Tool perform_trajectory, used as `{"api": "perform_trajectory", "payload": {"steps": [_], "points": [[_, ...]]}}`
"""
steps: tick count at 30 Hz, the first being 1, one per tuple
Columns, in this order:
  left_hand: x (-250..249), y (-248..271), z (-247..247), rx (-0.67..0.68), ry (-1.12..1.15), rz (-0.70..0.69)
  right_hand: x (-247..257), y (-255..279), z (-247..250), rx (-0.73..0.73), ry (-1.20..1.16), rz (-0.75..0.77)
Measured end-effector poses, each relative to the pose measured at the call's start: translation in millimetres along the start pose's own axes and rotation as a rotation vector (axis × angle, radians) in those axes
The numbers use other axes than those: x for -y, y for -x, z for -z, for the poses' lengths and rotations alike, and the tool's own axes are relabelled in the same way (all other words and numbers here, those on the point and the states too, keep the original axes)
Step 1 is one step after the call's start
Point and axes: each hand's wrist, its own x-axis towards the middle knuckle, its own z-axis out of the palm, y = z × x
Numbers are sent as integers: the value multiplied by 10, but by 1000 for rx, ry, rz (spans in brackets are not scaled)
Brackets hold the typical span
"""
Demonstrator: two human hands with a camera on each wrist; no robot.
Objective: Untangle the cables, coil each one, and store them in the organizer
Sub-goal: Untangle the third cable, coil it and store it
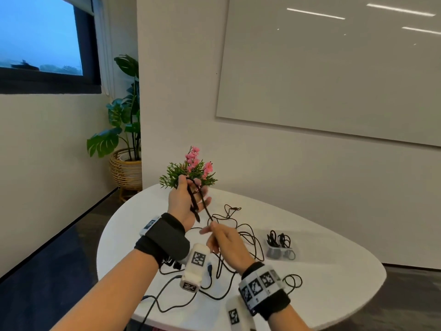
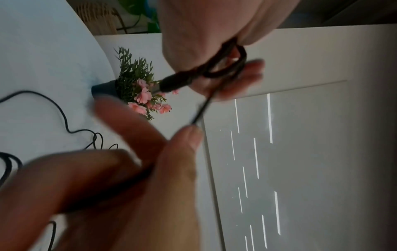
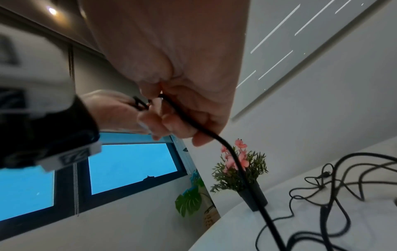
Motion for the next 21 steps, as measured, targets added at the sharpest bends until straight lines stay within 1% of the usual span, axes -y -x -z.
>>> {"api": "perform_trajectory", "payload": {"steps": [2,3,5,6,7,8,9,10,11,13,15,17,18,19,21], "points": [[20,-7,-39,-116,-31,-75,-36,81,-130,31,41,-33],[33,-26,-40,-149,-95,-128,-48,130,-184,45,57,-31],[66,-114,36,-187,-307,-253,-47,215,-233,34,63,-14],[101,-153,106,-168,-460,-341,-29,253,-221,14,81,6],[137,-173,182,-112,-656,-444,-10,278,-191,-8,111,42],[176,-170,266,-31,-892,-537,20,292,-153,-30,162,94],[215,-147,340,76,-1121,-576,47,289,-103,-45,236,160],[256,-120,413,186,-1289,-568,81,275,-42,-58,321,230],[281,-69,464,282,-1350,-521,105,250,19,-72,399,294],[301,40,502,410,-1245,-361,126,175,159,-122,454,369],[309,135,496,511,-1192,-223,115,109,306,-174,387,364],[299,250,453,619,-1278,-177,120,70,418,-222,258,319],[301,289,425,649,-1341,-173,131,58,464,-240,166,294],[293,319,402,651,-1332,-151,143,48,492,-256,81,267],[265,381,338,626,-1112,-44,136,20,516,-294,-6,219]]}}
